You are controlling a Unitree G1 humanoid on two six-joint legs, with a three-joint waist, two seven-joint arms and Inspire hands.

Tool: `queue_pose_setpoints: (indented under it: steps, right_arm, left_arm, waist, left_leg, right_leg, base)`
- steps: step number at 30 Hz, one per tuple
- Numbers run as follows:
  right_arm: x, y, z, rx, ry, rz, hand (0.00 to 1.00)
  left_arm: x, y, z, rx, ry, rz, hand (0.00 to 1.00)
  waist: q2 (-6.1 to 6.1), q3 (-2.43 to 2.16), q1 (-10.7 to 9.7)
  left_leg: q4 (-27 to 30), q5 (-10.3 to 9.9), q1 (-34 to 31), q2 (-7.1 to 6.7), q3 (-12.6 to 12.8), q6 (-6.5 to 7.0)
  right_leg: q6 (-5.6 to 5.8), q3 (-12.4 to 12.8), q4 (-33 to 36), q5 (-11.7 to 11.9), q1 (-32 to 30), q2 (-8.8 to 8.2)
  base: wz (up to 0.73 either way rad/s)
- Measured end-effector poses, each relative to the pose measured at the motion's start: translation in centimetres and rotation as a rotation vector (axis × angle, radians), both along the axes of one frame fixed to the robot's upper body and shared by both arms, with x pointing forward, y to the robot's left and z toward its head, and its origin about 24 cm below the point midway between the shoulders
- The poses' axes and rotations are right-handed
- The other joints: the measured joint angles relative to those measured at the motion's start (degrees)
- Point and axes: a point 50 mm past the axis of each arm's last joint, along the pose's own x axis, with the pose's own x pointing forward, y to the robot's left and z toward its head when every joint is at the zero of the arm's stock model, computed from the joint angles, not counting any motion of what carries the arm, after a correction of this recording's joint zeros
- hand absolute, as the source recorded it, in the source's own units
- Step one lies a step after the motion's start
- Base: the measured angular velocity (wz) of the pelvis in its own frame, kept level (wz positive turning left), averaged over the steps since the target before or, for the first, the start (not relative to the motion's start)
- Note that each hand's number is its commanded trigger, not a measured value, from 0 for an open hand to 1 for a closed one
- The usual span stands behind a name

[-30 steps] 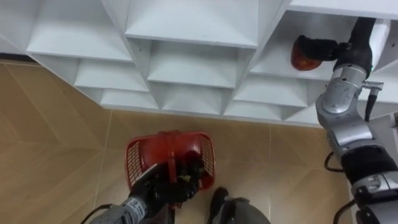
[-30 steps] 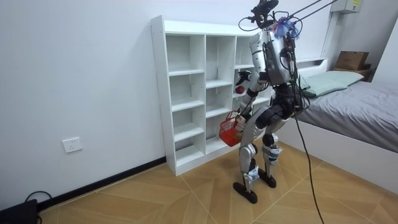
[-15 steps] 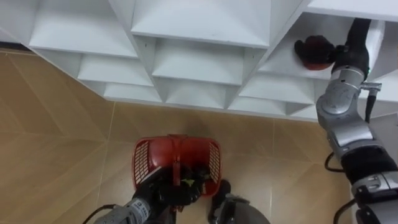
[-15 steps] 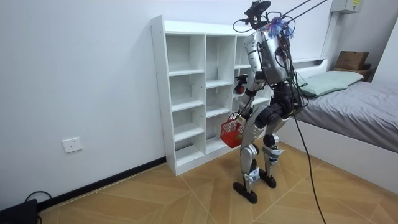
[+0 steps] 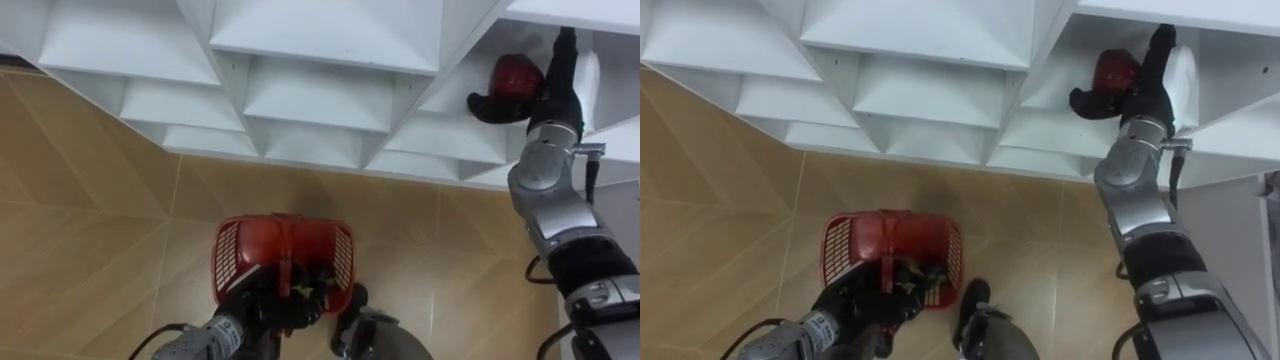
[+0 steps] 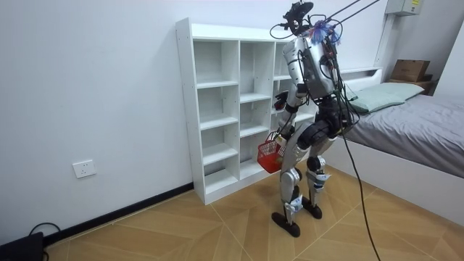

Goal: Collect fruits from the closet

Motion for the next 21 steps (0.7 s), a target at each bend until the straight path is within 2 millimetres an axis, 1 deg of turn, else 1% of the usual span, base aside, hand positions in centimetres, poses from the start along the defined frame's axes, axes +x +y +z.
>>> queue_pose_setpoints:
  steps: [5,16,21]
  right_arm:
    - [-0.16,-0.49,-0.63,0.011,0.033,-0.012,0.0]
    - [-0.16,-0.71,-0.77,0.032,0.044,0.003,0.0]
    - [-0.13,-0.81,-0.64,0.037,0.036,0.0,0.01]
  left_arm:
    - [-0.05,0.14,-0.04,0.022,-0.001,-0.018,1.0]
    - [0.39,0.14,-0.08,0.042,0.0,-0.018,1.0]
    - [0.57,0.17,-0.07,0.046,-0.002,-0.015,1.0]
  waist:
    - [0.03,0.02,-0.13]
    - [0.11,0.08,-0.11]
    - [0.22,0.15,-0.12]
  left_leg:
    - [0.02,0.01,0.03,0.01,0.04,-0.02]
    - [-0.04,0.05,-0.13,0.04,0.04,-0.04]
    - [-0.66,0.31,-0.28,0.14,0.09,0.04]
  right_leg:
    - [0.0,0.11,0.1,0.0,0.0,0.04]
    - [0.04,0.27,-0.07,0.13,-0.15,0.12]
    - [0.1,0.24,-1.03,0.75,-0.16,0.32]
  base:
    - [0.0]
    - [0.0]
    - [0.0]
